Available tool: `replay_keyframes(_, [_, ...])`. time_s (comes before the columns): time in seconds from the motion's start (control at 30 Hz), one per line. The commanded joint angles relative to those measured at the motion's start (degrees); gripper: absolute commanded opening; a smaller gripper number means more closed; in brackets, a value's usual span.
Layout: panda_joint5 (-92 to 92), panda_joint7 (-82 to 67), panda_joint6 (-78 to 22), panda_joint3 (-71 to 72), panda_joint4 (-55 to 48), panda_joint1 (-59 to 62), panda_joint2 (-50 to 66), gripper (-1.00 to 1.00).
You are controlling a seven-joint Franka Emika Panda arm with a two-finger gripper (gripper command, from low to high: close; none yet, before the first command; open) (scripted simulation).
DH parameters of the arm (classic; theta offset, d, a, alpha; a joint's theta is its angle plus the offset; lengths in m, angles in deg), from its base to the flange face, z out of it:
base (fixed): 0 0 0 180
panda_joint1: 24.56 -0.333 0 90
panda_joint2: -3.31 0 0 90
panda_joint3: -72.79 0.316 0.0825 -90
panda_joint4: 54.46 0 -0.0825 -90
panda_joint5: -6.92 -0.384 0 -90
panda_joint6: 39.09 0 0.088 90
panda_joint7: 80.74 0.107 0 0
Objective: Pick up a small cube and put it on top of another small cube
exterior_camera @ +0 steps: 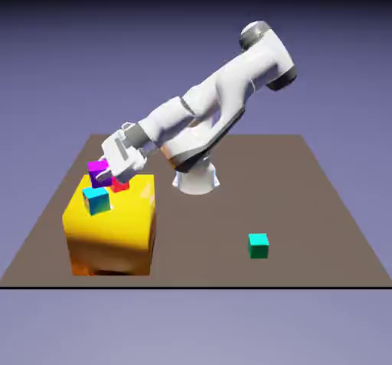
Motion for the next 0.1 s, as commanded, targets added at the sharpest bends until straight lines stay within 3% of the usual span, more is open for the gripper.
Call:
replay_keyframes(0.0, [-0.03,0.01,0.19,0.29,-0.08,0.38,0.07,-1.00])
replay_keyframes(0.03, [-0.03,0.01,0.19,0.29,-0.08,0.38,0.07,1.00])
replay_keyframes(0.07, [-0.03,0.01,0.19,0.29,-0.08,0.38,0.07,1.00])
